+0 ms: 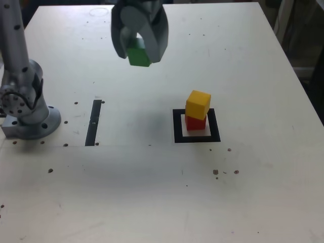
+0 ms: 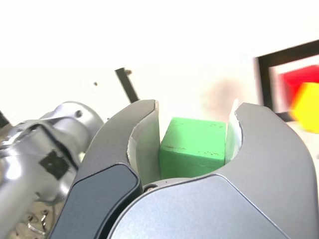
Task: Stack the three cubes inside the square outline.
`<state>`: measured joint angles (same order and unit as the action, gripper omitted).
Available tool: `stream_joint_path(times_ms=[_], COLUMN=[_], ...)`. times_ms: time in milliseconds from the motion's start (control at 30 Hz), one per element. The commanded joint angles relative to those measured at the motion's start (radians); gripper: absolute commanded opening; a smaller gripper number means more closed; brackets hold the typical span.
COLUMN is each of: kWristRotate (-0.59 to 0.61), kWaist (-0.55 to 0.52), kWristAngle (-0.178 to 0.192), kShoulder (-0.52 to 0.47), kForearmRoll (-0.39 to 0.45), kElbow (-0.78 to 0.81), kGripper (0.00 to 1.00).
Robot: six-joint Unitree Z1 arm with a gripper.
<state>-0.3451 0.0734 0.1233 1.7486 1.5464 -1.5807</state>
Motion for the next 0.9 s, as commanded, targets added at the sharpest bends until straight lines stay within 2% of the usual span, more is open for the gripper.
stream_joint_path(times_ms=[0,400,867], kWristRotate=[0.003,0.055,0.156], kWaist=[-0.005,-0.035,-0.183], kWristAngle=[-0.002,-0.018,-0.014], kShoulder=[0.020,0.111,0.209], kForearmRoll=[0.010,0.047,0.049], kElbow=[-0.078,-0.236,-0.284], kGripper=[0.21,0.21,0.21])
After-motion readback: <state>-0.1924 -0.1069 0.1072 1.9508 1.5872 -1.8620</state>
